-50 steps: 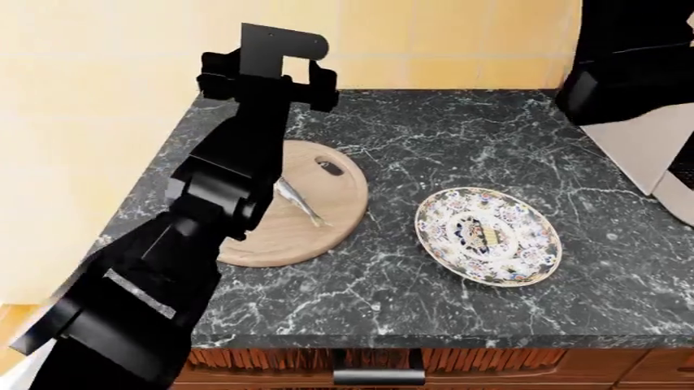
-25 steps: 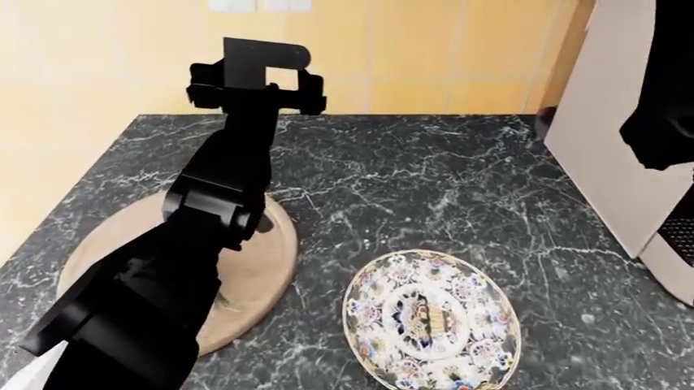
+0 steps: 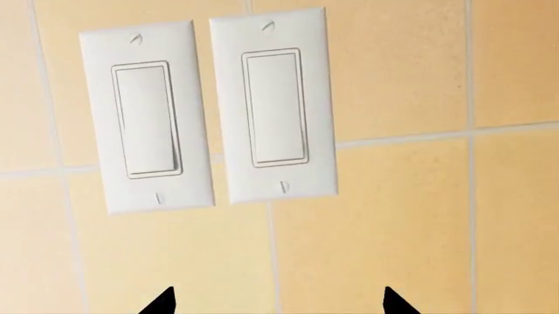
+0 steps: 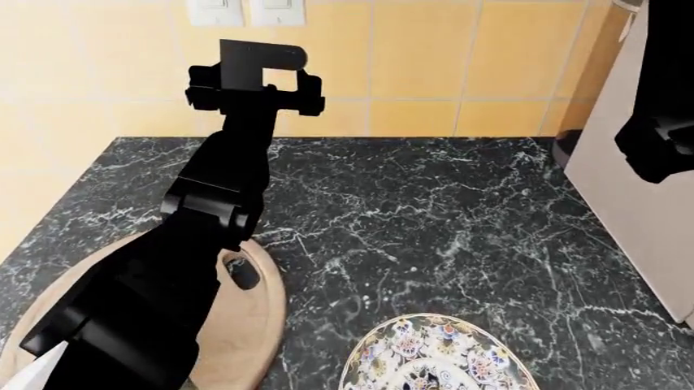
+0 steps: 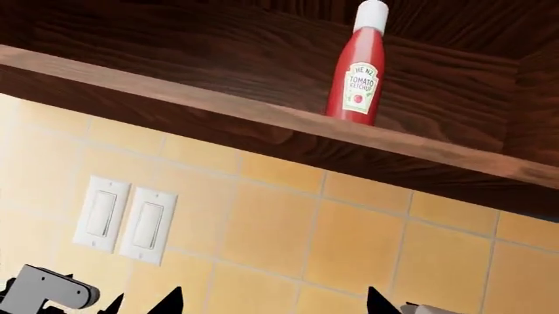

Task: Pick the fish from the plate and place it on the cutting board. Then pick the condiment bottle from the cabinet and place it next to the cutting board.

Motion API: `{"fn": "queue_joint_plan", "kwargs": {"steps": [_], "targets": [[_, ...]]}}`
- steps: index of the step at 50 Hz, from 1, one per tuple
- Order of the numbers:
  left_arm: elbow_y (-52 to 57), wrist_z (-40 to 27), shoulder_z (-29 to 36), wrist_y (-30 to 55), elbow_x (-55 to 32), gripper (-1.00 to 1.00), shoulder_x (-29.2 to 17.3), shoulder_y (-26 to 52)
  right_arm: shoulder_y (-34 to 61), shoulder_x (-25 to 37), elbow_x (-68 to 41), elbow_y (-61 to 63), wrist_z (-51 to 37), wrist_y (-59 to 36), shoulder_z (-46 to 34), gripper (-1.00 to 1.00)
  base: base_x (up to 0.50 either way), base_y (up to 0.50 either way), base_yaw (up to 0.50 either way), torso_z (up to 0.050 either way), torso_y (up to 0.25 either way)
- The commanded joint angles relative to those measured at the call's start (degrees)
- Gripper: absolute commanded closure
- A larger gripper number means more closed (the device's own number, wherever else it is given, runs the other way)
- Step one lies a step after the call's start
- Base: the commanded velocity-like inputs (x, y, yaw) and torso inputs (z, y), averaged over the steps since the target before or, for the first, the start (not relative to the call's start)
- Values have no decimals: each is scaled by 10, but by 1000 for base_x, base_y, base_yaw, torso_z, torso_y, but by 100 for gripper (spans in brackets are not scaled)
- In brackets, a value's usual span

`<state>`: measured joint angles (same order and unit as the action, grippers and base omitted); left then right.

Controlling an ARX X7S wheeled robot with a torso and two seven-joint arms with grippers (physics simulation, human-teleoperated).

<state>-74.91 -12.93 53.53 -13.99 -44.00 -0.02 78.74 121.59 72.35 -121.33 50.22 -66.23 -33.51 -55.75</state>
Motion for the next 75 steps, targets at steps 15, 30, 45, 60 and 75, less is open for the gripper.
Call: {"fn": "queue_joint_plan", "kwargs": {"steps": [15,30,45,60,75], "targets": [[-1,0,-6,6,-5,-100,0,0,89,-19,-87,-8,-140,-5,43,-100,33,-2,0,0,0],[-1,-3,-3,8,-6,-100,0,0,134,-94,-157,-9,-238,-26,154,-100,0,0,0,0,0],[-1,-7,-8,10,4,-100,0,-1,134,-144,-104,-49,-238,-71,230,-100,0,0,0,0,0],[-1,-13,-11,16,13,-100,0,-1,134,-290,-1,-182,-238,-225,309,-100,0,0,0,0,0],[-1,-12,-16,17,14,-100,0,-1,133,-518,174,-387,-221,-476,450,-100,0,0,0,0,0]]}}
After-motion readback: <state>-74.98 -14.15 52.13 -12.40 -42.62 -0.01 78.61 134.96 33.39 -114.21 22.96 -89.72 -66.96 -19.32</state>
